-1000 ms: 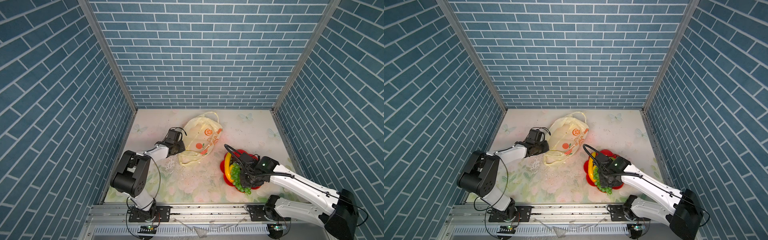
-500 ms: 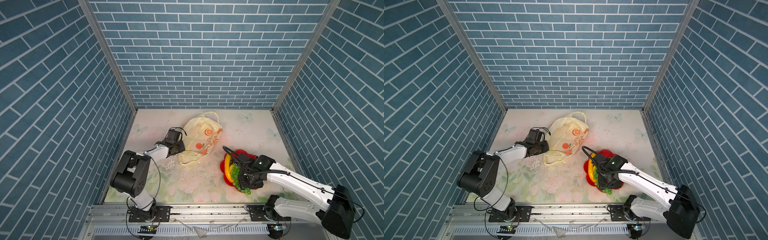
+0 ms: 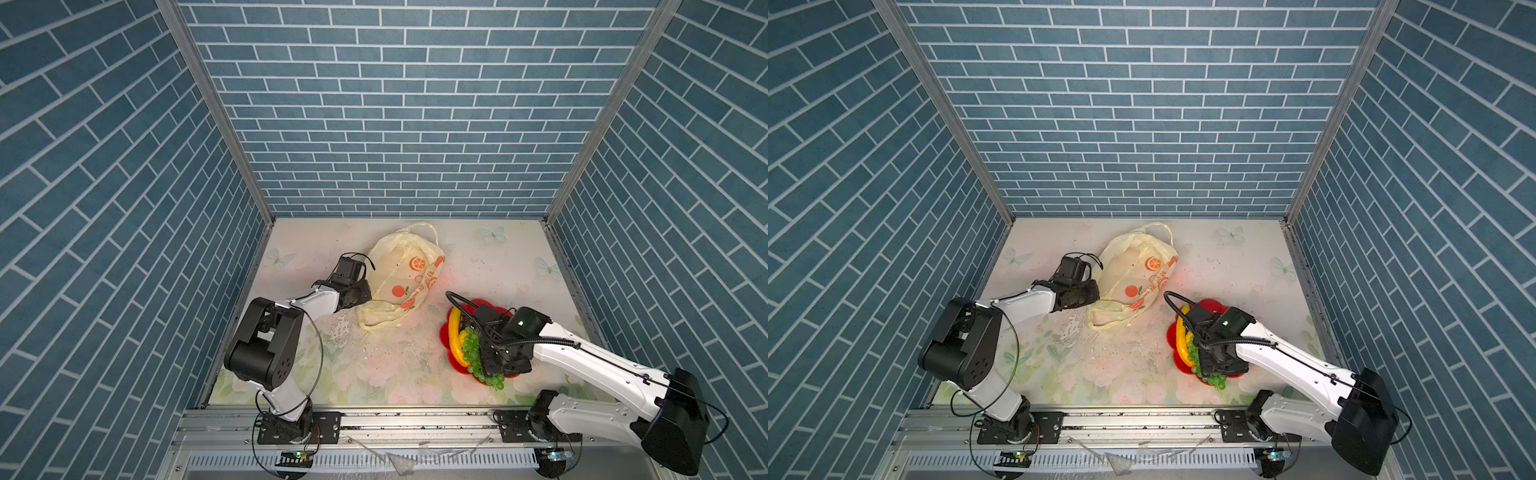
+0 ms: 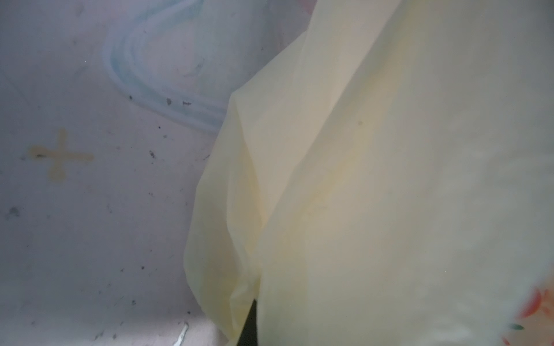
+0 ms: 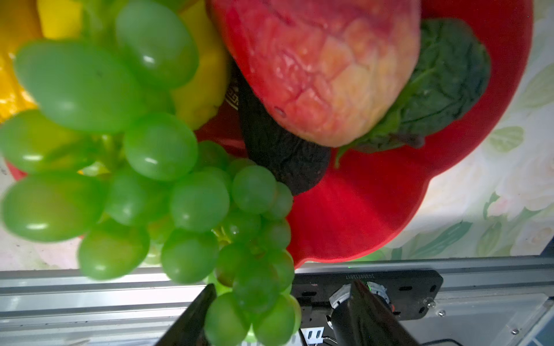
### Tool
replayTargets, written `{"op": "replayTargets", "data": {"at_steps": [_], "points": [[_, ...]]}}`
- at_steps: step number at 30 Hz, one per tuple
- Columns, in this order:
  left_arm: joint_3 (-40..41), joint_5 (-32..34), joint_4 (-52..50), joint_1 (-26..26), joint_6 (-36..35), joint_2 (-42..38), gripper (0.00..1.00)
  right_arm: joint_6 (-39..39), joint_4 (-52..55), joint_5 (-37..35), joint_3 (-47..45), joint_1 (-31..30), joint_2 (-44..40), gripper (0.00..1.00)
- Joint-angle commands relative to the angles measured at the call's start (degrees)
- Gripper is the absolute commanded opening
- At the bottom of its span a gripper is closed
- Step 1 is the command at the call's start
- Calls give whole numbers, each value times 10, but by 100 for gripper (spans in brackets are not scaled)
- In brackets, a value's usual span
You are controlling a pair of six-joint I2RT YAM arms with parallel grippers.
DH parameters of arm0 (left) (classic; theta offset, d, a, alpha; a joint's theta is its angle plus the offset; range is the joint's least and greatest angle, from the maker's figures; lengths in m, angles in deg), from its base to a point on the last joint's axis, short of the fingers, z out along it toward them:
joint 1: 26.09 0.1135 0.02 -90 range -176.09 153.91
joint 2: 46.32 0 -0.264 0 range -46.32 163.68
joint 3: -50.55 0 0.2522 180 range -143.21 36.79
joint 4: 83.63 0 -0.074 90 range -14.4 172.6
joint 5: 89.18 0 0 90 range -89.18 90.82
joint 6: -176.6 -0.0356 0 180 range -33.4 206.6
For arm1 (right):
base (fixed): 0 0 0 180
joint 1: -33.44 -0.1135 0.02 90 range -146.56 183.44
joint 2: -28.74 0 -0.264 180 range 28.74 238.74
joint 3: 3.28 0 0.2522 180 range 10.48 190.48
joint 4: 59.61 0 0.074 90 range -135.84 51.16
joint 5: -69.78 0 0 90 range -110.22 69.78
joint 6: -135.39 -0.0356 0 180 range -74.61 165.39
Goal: Take fruits out of the plastic bag
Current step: Place the fruit on the plate, then move the plastic bag to the top-center of the table.
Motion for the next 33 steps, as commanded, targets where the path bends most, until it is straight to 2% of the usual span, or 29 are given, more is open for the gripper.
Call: {"op": "replayTargets", "data": {"at_steps": [1, 4, 7, 12, 17, 24, 28, 30, 33], "points": [[-49, 12, -34, -14, -30, 21, 12, -9, 26, -31, 47, 1, -29, 74], [-105, -2, -61, -25, -59, 61, 12, 8, 40, -65, 80, 17, -31, 75], [-194, -8, -124, -37, -102, 115, 11, 34, 46, -105, 115, 50, -22, 76], [-354, -2, -232, -56, -175, 190, 12, 52, -25, -131, 123, 125, -47, 78], [-566, -24, -355, -59, -260, 285, 13, 42, -122, -110, 84, 192, -79, 83], [-845, -22, -497, -59, -366, 426, 17, 6, -191, -49, 8, 303, -127, 88], [-947, -16, -523, -59, -397, 482, 29, -15, -223, 2, -43, 363, -159, 89], [-958, 1, -512, -59, -397, 488, 39, -26, -233, 19, -66, 393, -173, 89], [-957, 42, -500, -60, -383, 484, 59, -48, -258, 50, -109, 436, -196, 92]]}}
